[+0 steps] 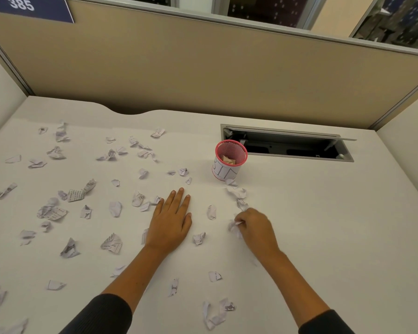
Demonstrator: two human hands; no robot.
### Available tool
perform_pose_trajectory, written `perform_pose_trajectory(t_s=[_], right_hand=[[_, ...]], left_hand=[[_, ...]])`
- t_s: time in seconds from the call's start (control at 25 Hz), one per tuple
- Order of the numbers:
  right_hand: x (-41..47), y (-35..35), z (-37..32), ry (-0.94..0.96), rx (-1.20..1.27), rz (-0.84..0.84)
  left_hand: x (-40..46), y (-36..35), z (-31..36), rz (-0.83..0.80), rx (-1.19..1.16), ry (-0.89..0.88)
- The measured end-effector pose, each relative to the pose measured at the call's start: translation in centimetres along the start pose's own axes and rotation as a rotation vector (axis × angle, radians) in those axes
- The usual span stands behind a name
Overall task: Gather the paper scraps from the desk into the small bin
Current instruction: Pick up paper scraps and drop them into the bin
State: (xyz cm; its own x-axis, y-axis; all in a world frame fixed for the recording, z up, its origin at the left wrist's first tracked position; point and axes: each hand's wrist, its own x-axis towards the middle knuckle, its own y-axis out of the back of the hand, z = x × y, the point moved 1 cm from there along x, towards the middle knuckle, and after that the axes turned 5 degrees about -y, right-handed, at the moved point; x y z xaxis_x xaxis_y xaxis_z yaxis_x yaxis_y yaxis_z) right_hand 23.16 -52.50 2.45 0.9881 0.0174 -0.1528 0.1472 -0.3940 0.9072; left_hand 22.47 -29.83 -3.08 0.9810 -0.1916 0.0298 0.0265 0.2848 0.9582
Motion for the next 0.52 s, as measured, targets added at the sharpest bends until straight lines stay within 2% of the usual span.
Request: perform_pose_trajectory(t_s=[0.16,0.36,0.44,0.52], right_hand=[[3.9,6.2,-2.3,-0.026,0.201,0.108],[9.8,11.3,-6.0,0.064,0.211,0.278],[11.9,11.2,-7.2,0.064,0.166,0.260],[13.7,10.2,-8.0,0.033,0.072,0.165]], left_hand=[[0.0,-0.1,-0.1,0.004,0.006,0.003],[-0.1,-0.1,-0.1,0.008,0.002,0.003],[0.0,-0.1,-0.1,0.012,-0.001,-0.001],[0.0,0.0,-0.1,0.016,-0.002,-0.004]])
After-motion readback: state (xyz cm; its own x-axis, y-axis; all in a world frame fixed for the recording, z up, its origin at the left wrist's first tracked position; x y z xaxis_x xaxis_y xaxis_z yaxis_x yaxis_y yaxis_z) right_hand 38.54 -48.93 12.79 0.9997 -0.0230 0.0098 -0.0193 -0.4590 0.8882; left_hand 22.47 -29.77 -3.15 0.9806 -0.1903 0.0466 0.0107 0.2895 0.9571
